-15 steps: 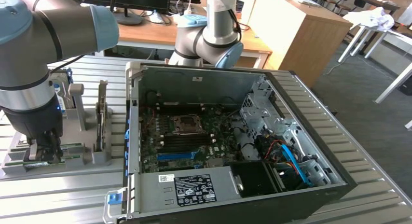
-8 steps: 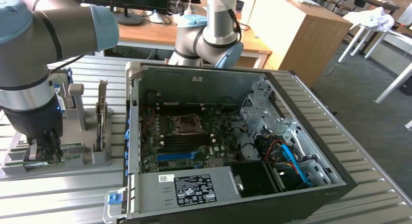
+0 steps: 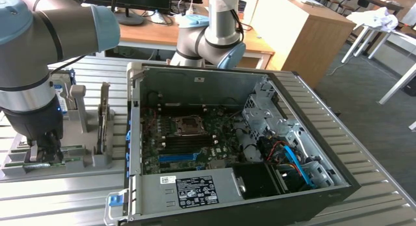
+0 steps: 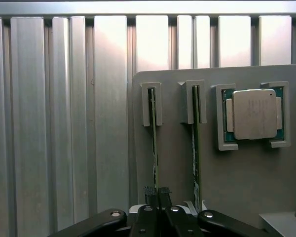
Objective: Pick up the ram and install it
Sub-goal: 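Pick up the ram and move it above insertion slot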
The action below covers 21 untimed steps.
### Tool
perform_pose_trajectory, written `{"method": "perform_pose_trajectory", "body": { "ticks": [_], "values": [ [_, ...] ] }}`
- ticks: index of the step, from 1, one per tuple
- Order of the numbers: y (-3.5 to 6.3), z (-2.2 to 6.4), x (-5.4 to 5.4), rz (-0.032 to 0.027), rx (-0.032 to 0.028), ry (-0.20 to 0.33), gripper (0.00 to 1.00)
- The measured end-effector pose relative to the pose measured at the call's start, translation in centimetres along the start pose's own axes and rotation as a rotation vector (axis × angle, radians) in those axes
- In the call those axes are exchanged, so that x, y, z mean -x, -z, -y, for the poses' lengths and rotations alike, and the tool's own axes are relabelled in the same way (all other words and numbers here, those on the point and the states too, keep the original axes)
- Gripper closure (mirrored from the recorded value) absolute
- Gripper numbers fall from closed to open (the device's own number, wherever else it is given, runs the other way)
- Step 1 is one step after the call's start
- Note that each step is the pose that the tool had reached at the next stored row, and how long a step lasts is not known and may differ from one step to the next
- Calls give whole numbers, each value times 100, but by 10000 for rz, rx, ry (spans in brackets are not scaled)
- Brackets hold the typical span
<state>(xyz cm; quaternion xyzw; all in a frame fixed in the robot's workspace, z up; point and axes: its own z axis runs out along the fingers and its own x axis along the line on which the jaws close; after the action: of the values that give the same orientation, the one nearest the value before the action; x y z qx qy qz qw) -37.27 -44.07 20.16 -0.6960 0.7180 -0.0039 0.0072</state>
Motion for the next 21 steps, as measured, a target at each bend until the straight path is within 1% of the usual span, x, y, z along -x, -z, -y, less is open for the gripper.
{"method": "perform_pose_trajectory", "body": {
  "ticks": [9, 21],
  "values": [
    [0, 0, 0, 0, 0, 13, 88],
    [0, 0, 0, 5, 2, 316, 88]
  ]
}}
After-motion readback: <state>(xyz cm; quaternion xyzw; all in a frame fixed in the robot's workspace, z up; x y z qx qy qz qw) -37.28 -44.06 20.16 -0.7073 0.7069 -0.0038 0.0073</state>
